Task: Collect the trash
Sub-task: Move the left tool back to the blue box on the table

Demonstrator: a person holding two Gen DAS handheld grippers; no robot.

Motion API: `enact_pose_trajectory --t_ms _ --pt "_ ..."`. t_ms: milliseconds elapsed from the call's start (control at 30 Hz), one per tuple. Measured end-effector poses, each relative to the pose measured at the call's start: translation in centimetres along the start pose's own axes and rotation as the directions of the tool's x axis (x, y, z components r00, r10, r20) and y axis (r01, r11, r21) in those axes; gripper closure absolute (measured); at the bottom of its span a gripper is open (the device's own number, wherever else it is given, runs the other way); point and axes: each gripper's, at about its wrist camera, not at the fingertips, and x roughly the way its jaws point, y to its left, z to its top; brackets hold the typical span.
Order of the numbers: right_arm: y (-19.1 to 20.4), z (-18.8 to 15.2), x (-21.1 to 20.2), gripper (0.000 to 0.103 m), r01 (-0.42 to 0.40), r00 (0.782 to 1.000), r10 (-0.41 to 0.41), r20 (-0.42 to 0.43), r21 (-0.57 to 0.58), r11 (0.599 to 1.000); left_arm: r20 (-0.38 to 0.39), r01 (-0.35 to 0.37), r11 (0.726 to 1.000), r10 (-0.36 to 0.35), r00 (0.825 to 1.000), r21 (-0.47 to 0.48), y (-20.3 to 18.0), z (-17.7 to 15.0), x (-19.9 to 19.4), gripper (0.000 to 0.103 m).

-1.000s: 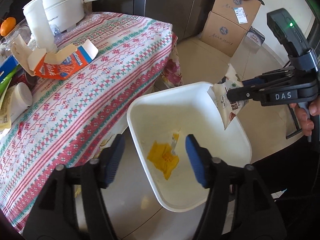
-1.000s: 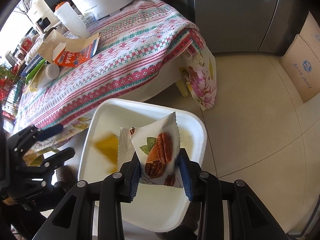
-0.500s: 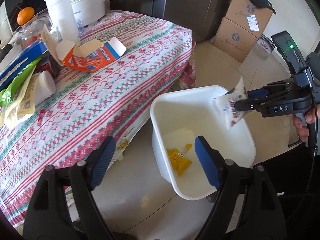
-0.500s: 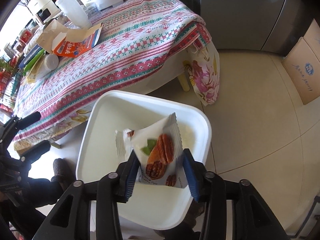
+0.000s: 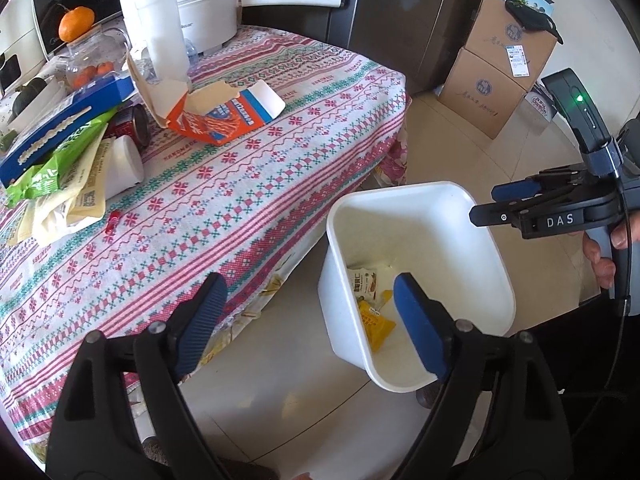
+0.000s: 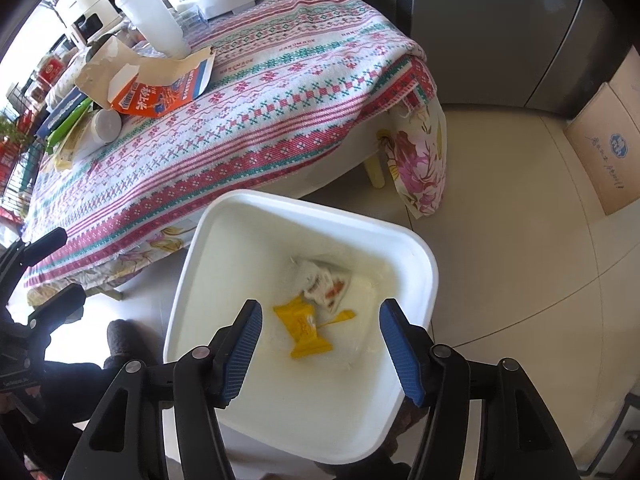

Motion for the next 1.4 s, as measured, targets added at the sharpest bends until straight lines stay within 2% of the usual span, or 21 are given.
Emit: enact_pose_trajectory --t_ms 267,400,533,800,933,1033,1167,1300,1400 --pt "1.9 1.2 -0.7 0.040 -0.011 1.000 0.011 0.029 -0.018 1.000 0.013 -0.027 0.999 0.028 1.000 -0.045 2.1 -0.1 -1.0 0.017" --pt "3.0 1.9 -1.2 0.029 -0.013 0.998 0.015 0.054 -0.028 1.000 0.023 -0.048 0.995 0.050 0.998 -0.091 4.2 0.0 -1.7 0.017" --pt "4.3 2.9 -1.8 0.029 -0.020 0.997 0.023 0.077 -0.036 0.999 0.044 -0.066 0.986 0.073 0.996 -0.150 6.7 0.3 -2.8 0.017" --pt "7.2 5.3 -3.0 0.028 -0.039 0.992 0.044 0.119 -0.051 0.998 0.136 -0.123 0.946 0.170 0.976 -0.300 13.8 2.7 -6.6 0.017" --pt "9.2 6.9 -3.6 0.028 -0.059 0.987 0.067 0.146 -0.058 0.997 0.167 -0.140 0.907 0.221 0.961 -0.396 18.4 3.5 -7.8 0.017" --pt "11.2 8.0 -3.8 0.027 -0.069 0.984 0.080 0.161 -0.076 0.995 0.176 -0.121 0.881 0.223 0.959 -0.458 21.2 3.8 -7.8 0.017" --pt "13.3 9.1 -3.6 0.027 -0.070 0.982 0.087 0.169 -0.103 0.992 0.171 -0.104 0.867 0.211 0.962 -0.487 23.9 4.1 -6.7 0.017" --pt "15.2 10.4 -3.0 0.027 -0.081 0.981 0.100 0.165 -0.119 0.990 0.188 -0.027 0.839 0.153 0.970 -0.543 25.9 4.4 -5.7 0.017" --pt "16.3 11.1 -2.6 0.027 -0.089 0.980 0.109 0.164 -0.125 0.988 0.217 0.044 0.806 0.107 0.970 -0.591 27.3 4.8 -5.0 0.017"
